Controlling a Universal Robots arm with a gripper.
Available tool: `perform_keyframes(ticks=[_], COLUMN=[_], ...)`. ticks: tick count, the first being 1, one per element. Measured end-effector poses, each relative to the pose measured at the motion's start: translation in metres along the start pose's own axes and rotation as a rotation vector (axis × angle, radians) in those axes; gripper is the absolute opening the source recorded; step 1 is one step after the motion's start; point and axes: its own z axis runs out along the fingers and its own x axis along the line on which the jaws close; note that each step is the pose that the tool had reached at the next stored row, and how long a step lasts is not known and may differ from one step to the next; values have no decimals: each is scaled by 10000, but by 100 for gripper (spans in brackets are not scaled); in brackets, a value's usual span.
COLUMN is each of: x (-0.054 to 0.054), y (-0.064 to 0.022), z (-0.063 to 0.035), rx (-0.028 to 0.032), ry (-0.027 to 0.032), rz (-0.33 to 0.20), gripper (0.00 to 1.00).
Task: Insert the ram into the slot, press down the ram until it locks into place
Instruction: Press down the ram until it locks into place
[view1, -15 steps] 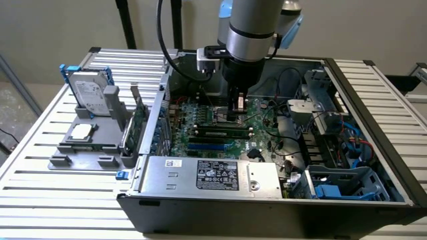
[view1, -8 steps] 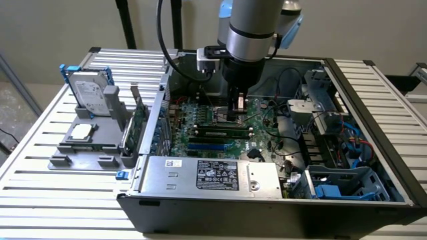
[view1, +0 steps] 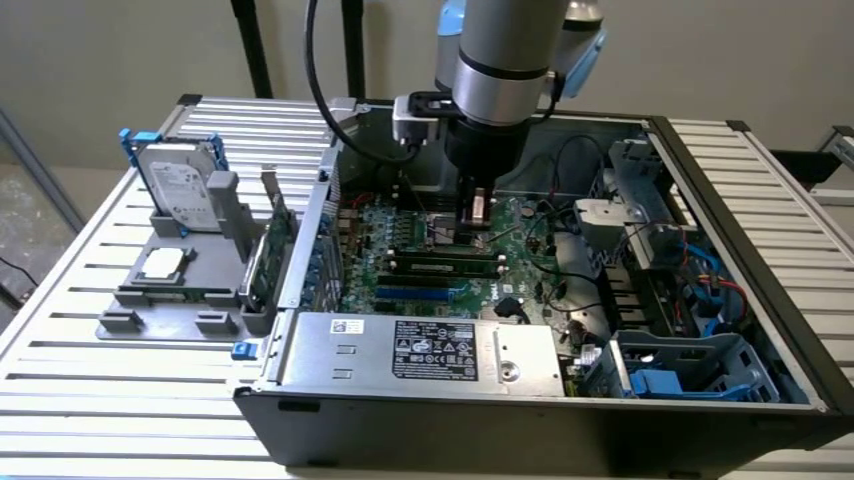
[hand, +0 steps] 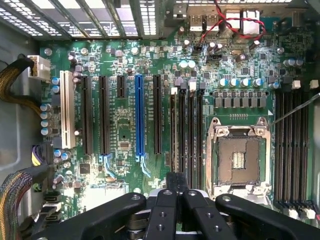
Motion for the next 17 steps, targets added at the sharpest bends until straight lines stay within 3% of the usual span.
perform_keyframes(ticks=[17], x=[1], y=[-2], z=[50], rx=[44], ry=[-93], rz=[2754], gripper=[11])
